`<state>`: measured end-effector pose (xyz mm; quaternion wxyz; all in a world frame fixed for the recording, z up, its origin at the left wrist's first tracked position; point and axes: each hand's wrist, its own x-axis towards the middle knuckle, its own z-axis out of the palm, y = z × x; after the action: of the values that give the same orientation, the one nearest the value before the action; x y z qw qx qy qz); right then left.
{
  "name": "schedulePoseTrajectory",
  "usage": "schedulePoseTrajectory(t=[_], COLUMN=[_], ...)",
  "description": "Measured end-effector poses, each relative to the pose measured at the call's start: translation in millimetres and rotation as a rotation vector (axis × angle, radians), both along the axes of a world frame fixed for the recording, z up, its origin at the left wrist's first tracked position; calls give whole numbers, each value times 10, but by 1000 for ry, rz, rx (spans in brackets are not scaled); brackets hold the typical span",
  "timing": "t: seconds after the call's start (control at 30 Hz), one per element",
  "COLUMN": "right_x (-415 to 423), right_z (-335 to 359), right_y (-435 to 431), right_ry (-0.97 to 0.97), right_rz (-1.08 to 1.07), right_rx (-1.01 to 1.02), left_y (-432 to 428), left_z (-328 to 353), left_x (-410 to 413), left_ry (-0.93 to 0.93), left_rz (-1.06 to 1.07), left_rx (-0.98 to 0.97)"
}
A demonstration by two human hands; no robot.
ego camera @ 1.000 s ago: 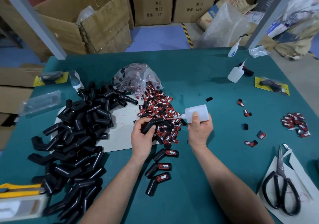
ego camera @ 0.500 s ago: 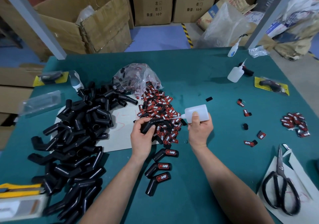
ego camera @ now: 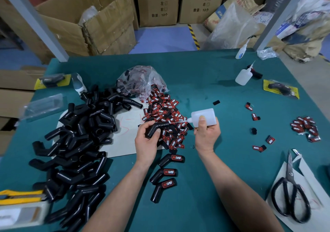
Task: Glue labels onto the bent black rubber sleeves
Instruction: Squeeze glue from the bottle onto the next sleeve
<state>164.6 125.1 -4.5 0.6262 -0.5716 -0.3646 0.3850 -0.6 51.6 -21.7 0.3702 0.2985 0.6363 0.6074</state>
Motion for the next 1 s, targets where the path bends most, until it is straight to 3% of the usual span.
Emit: schedulePoseTrajectory(t=[1.0], right_x=[-13], right_z=[-56], right_y=[-15], right_ry=[-6], right_rz=[11], right_rx=[-25], left_y=[0], left_z=[-39], left_x=[-11], left_ry=[11], left_rz=[-16], left_rx=[15])
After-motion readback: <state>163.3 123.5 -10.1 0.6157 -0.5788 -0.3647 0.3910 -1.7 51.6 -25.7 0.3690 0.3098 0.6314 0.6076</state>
